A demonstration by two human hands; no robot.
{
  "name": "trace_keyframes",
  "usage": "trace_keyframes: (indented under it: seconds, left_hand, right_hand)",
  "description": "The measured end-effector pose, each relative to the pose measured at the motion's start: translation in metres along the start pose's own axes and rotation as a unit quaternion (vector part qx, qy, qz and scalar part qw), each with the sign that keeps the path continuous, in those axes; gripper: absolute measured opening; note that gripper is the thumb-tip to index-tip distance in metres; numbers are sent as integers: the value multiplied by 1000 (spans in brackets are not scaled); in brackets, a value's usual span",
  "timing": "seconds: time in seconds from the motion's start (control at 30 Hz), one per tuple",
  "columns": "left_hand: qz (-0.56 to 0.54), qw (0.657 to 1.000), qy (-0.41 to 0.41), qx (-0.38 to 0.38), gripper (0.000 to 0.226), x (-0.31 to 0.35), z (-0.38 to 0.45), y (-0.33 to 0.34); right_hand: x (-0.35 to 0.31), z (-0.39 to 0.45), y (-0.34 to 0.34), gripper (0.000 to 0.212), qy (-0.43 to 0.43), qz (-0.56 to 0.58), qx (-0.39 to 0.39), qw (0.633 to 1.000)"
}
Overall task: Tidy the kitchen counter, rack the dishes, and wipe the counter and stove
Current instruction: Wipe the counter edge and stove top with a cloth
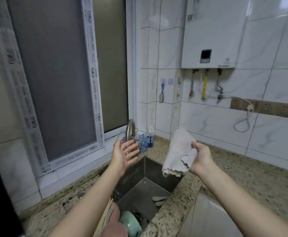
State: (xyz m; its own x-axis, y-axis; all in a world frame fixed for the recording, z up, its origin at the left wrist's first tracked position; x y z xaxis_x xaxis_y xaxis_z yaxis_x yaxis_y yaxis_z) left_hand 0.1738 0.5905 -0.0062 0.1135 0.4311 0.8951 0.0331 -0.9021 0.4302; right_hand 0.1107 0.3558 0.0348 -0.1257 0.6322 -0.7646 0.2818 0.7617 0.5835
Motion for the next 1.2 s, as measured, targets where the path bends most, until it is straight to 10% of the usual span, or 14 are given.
trace_keyframes:
  seconds: [0.47,0.9,1.2]
  left_hand:
    - [-114,989,24,95,87,-54,189,127]
    - [114,952,85,269,25,-28,268,108]
    - [405,843,237,263,26,21,303,65]
  right_hand:
    - [-95,254,-102,50,72,54,-34,995]
    - [-76,400,-63,43,155,54,-113,980]
    - [-39,441,-24,41,162,43,-106,980]
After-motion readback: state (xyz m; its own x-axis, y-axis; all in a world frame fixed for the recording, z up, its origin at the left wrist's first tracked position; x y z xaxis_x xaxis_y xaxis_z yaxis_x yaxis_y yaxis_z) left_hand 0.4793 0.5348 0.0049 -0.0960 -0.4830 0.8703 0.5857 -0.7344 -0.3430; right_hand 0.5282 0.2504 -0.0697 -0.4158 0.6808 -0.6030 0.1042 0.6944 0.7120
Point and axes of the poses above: each hand's wrist, its own z-axis towards the middle knuckle, its own y-axis out of the palm, x = y × z, the point moved 3 cm from there along z, towards the middle knuckle, and after that the axes turned 2 degrees about -z, right-handed, at the moved point
